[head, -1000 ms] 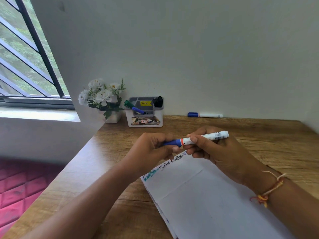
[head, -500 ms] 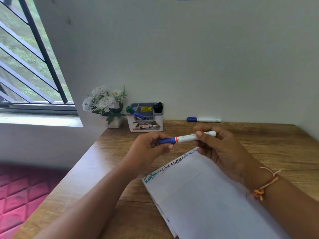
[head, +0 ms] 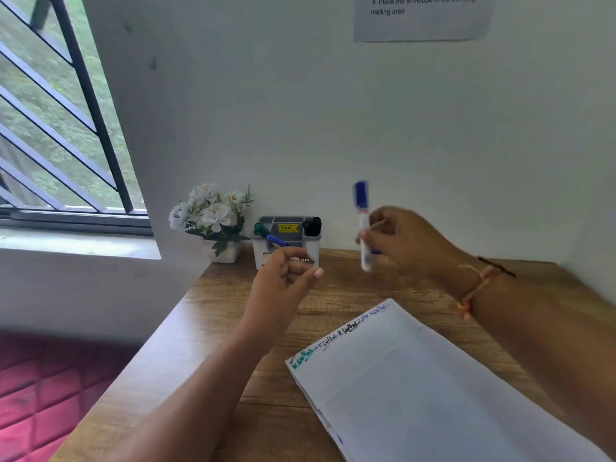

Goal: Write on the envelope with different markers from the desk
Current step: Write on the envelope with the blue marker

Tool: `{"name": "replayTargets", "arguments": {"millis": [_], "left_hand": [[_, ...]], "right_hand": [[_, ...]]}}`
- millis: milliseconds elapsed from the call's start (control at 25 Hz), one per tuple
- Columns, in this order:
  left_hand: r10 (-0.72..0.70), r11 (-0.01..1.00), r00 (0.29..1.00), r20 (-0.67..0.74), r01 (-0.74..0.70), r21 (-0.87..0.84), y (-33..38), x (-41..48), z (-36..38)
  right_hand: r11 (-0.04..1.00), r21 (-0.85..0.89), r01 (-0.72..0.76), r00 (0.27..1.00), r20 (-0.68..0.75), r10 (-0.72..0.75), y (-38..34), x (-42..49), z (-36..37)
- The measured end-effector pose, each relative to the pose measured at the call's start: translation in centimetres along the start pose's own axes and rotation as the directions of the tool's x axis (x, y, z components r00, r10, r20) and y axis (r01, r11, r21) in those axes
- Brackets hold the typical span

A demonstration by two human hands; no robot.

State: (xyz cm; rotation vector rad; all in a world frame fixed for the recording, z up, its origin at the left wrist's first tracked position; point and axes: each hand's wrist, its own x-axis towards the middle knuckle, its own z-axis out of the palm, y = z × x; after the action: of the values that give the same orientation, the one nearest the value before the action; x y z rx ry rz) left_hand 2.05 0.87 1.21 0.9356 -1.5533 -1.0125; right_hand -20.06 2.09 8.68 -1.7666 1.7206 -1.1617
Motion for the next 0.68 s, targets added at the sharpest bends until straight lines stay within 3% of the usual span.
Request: {"name": "replayTargets", "arguments": {"millis": [200, 400, 680], "left_hand": [[0.019, 0.987, 0.999, 0.032, -0.024, 0.159, -1.3, 0.6, -0.4], [0.014, 0.978, 0.999, 0.051, -0.024, 0.209, -1.5, 0.7, -0.5], [0.0, 0.967, 0.995, 0.095, -0.024, 0.253, -1.3, 0.5, -0.4]], "right_hand": [[0.947, 0.311, -0.076, 0.987, -0.115, 0.116, -0.8, 8.5, 2.3], [0.963, 0.259, -0.075, 0.985, -0.131, 0.112, 0.0, 11.9, 5.6], [0.985, 0.156, -0.072, 0.997, -0.029, 0.078, 0.3, 12.1, 7.3]]}}
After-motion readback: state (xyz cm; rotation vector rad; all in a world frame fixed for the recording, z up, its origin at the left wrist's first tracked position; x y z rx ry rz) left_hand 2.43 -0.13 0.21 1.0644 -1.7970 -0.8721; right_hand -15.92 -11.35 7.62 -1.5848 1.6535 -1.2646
